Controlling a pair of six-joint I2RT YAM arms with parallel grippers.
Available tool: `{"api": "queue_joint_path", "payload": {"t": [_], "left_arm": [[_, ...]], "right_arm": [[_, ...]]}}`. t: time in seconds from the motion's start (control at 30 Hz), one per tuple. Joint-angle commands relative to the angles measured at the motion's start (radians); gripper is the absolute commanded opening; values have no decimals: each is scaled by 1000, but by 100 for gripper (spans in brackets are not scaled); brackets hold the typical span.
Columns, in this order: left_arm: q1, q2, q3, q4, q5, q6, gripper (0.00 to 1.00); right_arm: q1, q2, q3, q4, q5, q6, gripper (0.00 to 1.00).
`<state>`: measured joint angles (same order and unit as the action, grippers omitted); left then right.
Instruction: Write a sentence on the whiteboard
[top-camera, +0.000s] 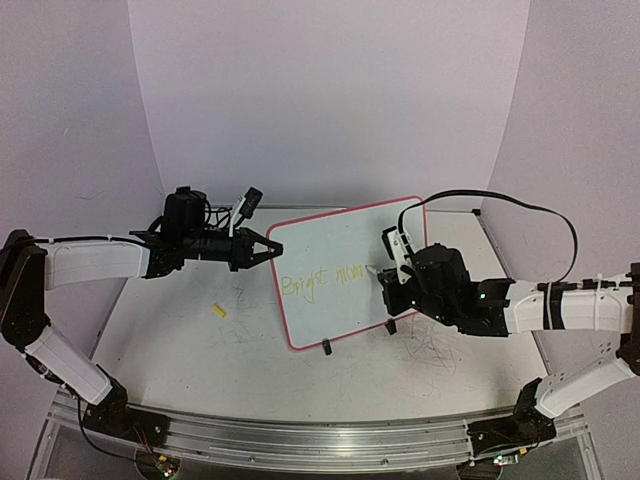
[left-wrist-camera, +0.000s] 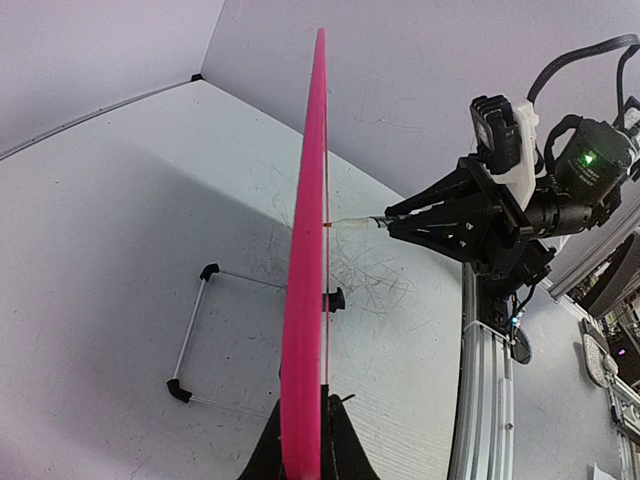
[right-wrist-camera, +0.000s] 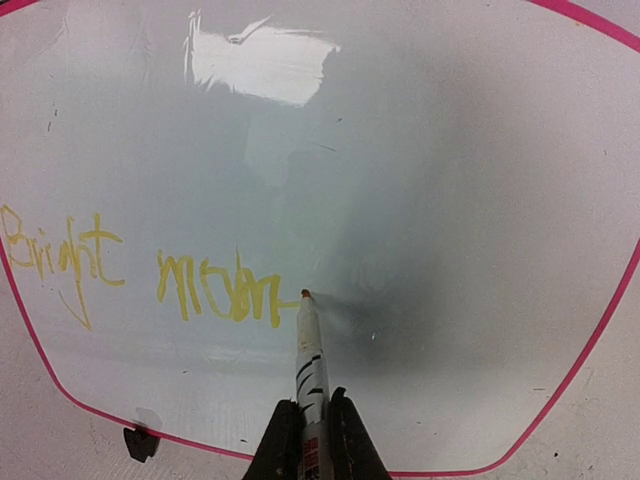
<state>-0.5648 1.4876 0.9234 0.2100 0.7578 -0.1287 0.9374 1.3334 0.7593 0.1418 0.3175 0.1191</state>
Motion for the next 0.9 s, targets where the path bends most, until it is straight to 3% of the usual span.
{"api": "queue_joint_path", "payload": {"t": [0.0,0.6,0.87], "left_arm": [[-7,8,-3,-64,-57,127,0],[-8,9,-3,-64,-56,127,0],[-7,13,-2,-64,-55,127,0]], "right_arm": [[-5,7,39,40,-30,-13,0],[-5,-4,-31,-15,-21,39,0],[-5,-27,-12,-11,66,44,0]]}}
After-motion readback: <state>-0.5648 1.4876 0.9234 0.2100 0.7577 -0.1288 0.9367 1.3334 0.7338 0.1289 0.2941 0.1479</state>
